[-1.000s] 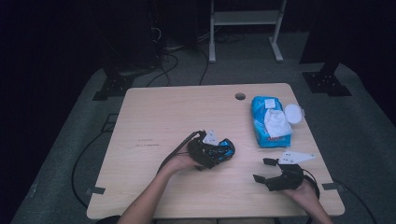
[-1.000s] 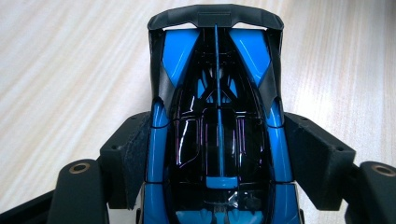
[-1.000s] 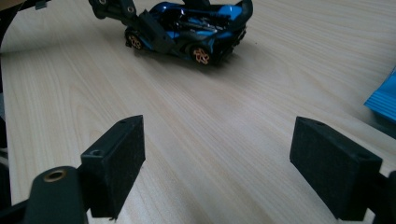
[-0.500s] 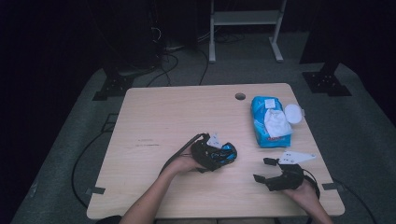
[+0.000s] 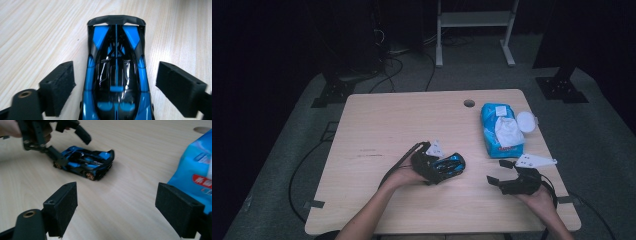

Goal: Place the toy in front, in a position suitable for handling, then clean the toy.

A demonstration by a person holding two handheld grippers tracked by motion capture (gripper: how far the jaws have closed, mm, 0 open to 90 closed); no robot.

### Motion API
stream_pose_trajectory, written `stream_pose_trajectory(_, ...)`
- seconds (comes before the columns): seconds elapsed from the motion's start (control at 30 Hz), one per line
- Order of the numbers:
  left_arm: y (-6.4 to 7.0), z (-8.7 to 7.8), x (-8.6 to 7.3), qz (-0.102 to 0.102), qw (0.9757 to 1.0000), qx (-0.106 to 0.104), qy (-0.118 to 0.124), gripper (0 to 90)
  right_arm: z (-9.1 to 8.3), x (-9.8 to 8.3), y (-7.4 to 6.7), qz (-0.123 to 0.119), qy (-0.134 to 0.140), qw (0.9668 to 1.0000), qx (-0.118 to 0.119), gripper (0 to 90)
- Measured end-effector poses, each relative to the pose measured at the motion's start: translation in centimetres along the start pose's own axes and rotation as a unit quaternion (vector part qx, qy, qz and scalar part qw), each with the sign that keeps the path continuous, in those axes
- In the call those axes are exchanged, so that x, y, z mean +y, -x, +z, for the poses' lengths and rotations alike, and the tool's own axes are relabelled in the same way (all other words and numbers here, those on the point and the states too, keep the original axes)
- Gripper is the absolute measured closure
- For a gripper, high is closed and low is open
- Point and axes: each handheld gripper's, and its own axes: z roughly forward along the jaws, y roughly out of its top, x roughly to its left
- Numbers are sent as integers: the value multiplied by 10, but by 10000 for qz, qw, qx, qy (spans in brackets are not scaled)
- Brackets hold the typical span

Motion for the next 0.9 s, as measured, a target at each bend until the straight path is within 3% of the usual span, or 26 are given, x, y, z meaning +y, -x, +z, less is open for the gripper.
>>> stream_pose_trajectory(0.23, -7, -14, -17, -296, 9995, -12, 123, 105, 3, 19, 15, -145, 89, 9992, -366, 171)
stream_pose_trajectory(0.37, -9, -21, -25, -338, 9994, -40, 78, 105, 5, 32, 24, -195, 131, 9983, -525, 171)
stream_pose_trajectory(0.47, -10, -33, -34, -258, 9995, -4, 160, 92, 3, 52, 40, -107, 322, 9968, -723, 171)
stream_pose_trajectory(0.57, -10, -36, -40, -297, 9993, 47, 241, 92, 5, 67, 52, -190, 409, 9943, -969, 171)
stream_pose_trajectory(0.7, -6, -38, -42, -161, 9995, 152, 227, 92, 18, 74, 73, -141, 185, 9914, -1284, 172)
stream_pose_trajectory(0.83, -5, -41, -41, -135, 9989, 190, 406, 89, 30, 69, 91, -84, 60, 9873, -1583, 204)
stream_pose_trajectory(0.9, -6, -39, -42, -121, 9991, 165, 373, 89, 36, 65, 97, -19, -81, 9854, -1703, 212)
